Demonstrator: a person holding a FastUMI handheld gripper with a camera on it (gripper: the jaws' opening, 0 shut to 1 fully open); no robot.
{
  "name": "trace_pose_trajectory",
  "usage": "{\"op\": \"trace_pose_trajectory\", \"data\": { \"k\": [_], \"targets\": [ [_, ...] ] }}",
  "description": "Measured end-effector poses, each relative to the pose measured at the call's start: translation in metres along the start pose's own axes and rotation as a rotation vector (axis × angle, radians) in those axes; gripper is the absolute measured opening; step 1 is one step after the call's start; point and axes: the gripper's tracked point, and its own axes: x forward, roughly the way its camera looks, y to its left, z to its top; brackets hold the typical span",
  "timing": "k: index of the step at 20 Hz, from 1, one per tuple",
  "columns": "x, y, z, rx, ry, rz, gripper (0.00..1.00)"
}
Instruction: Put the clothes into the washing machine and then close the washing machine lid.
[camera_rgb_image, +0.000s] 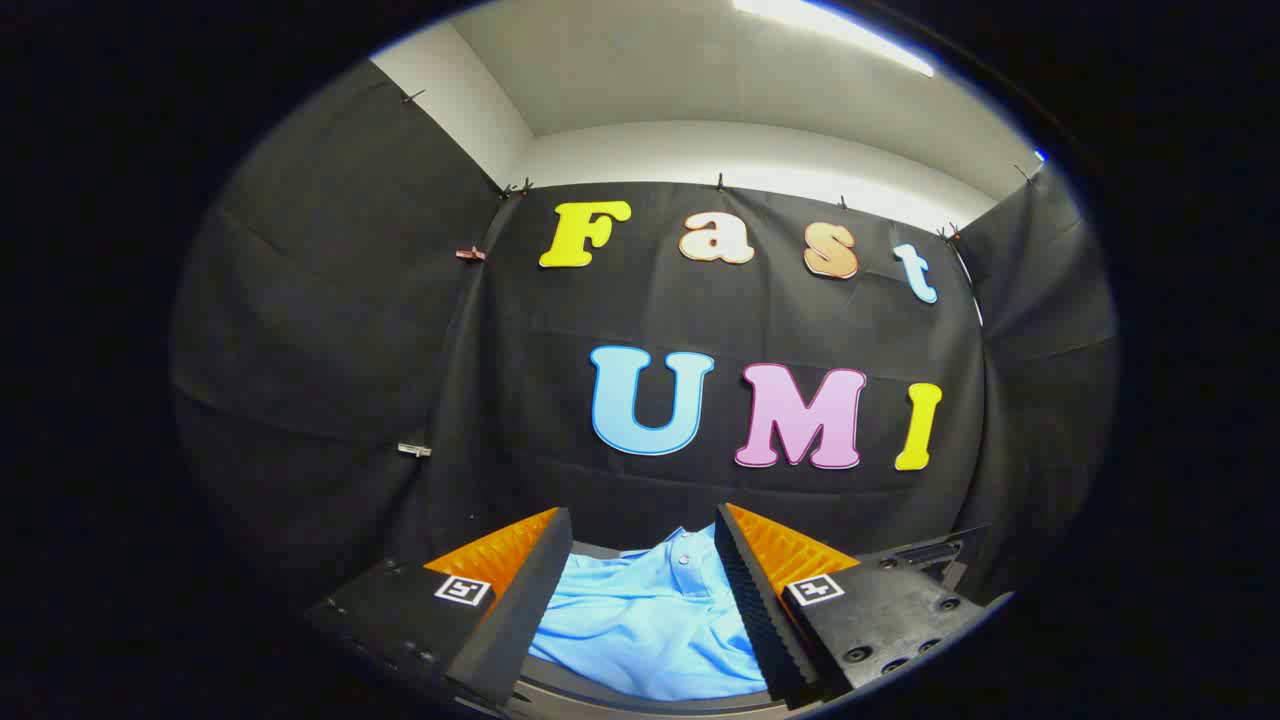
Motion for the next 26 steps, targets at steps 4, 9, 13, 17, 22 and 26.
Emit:
{"op": "trace_pose_trajectory", "data": {
  "k": [4,9,13,17,22,26],
  "targets": [
    [0.002,0.001,0.004,-0.011,-0.005,0.008,0.92],
    [0.004,0.009,-0.001,-0.024,0.002,0.030,0.92],
    [0.002,0.002,-0.005,-0.004,0.021,0.003,0.92],
    [-0.002,-0.007,-0.005,-0.023,0.019,-0.011,0.92],
    [-0.006,-0.016,-0.006,-0.046,0.031,-0.003,0.91],
    [0.001,-0.017,-0.021,-0.058,0.080,-0.012,0.91]
  ]
}}
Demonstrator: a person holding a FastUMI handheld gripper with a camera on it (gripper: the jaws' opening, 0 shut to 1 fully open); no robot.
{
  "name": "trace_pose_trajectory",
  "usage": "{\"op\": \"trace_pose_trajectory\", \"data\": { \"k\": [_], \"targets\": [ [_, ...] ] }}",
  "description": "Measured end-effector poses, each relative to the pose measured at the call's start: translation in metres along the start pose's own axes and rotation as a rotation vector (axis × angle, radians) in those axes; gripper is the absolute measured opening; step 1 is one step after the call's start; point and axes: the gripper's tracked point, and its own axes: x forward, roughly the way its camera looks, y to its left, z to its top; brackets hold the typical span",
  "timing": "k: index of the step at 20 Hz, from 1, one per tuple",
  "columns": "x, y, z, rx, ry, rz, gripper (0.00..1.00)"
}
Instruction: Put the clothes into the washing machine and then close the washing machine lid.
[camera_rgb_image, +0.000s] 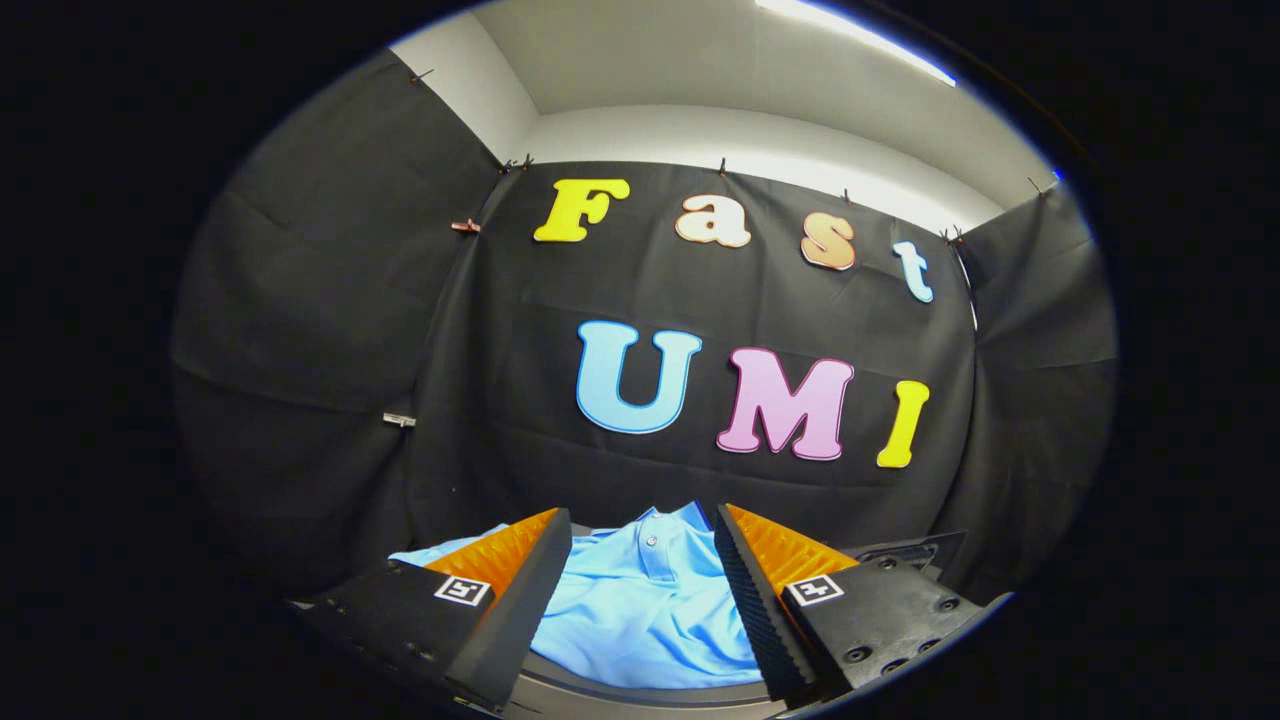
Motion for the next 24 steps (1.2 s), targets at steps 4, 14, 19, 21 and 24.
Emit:
{"op": "trace_pose_trajectory", "data": {
  "k": [4,14,19,21,24],
  "targets": [
    [0.011,-0.004,-0.019,0.011,0.069,-0.024,0.92],
    [0.077,-0.020,-0.060,-0.031,0.226,-0.054,0.93],
    [0.098,-0.010,-0.089,-0.017,0.372,-0.018,0.93],
    [0.102,-0.013,-0.092,-0.026,0.392,-0.033,0.93],
    [0.108,-0.013,-0.108,-0.016,0.469,-0.043,0.93]
  ]
}}
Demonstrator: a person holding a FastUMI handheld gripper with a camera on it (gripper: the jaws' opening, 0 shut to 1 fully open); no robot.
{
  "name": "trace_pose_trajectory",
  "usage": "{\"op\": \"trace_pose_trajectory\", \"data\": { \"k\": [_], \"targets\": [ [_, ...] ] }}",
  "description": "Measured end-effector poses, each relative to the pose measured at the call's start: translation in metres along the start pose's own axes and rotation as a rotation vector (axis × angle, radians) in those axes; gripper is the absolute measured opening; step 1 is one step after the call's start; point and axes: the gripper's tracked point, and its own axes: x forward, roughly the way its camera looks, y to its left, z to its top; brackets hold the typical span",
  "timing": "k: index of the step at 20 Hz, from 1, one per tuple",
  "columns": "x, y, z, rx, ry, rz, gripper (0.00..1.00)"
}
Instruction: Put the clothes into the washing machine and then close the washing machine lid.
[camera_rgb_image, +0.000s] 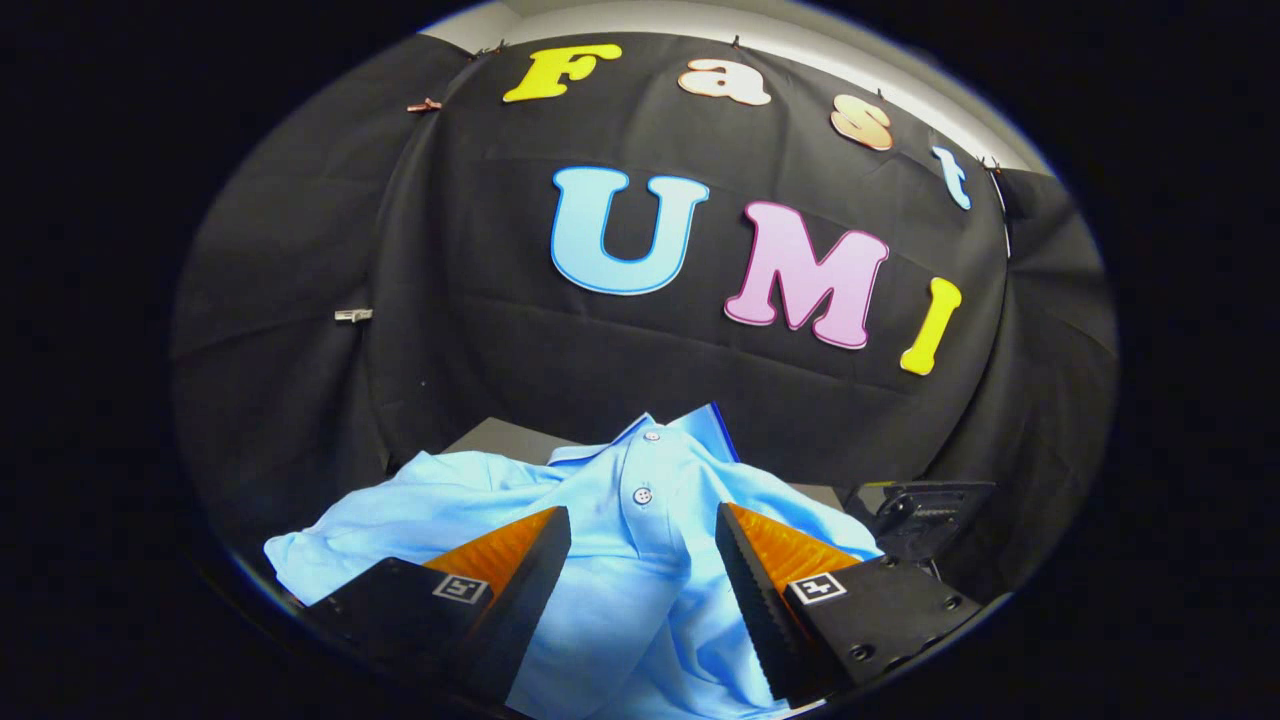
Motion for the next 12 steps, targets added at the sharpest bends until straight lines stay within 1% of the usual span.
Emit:
{"op": "trace_pose_trajectory", "data": {
  "k": [3,4,5,7,8,9,11,12],
  "targets": [
    [0.019,-0.002,-0.026,-0.001,0.156,-0.015,0.93],
    [0.025,-0.004,-0.035,0.014,0.209,-0.020,0.93],
    [0.027,-0.002,-0.048,0.045,0.290,-0.002,0.93],
    [0.029,-0.001,-0.044,0.134,0.327,0.020,0.93],
    [0.026,0.001,-0.047,0.169,0.359,0.029,0.91],
    [0.029,0.001,-0.045,0.187,0.352,0.036,0.92],
    [0.030,0.007,-0.044,0.138,0.333,0.095,0.86],
    [0.028,0.012,-0.041,0.102,0.324,0.121,0.63]
  ]
}}
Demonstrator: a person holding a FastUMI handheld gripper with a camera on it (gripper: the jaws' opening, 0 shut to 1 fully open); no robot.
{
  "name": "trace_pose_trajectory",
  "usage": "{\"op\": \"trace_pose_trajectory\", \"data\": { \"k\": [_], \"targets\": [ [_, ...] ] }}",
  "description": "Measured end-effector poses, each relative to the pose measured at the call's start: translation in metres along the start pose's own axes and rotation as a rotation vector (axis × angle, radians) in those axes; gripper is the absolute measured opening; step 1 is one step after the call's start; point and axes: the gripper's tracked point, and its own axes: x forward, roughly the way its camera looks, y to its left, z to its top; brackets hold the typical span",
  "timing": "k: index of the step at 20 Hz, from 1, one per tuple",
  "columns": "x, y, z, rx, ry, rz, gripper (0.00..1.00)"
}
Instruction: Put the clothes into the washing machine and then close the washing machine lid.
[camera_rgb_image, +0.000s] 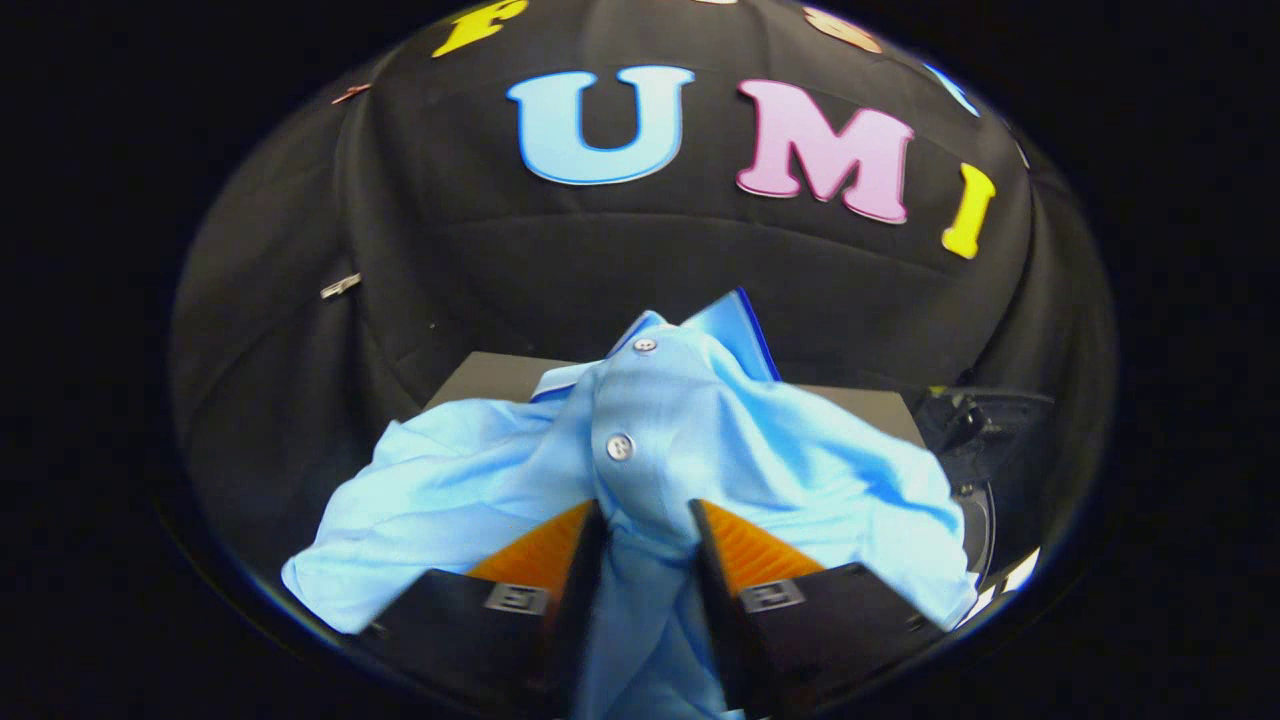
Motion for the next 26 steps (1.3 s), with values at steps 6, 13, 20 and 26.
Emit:
{"op": "trace_pose_trajectory", "data": {
  "k": [6,13,20,26],
  "targets": [
    [-0.004,-0.005,-0.003,-0.041,-0.028,-0.036,0.06],
    [-0.025,-0.015,0.006,-0.029,-0.035,0.088,0.05],
    [-0.065,-0.064,0.015,-0.030,-0.090,0.300,0.05],
    [-0.085,-0.158,0.014,0.014,-0.102,0.362,0.05]
  ]
}}
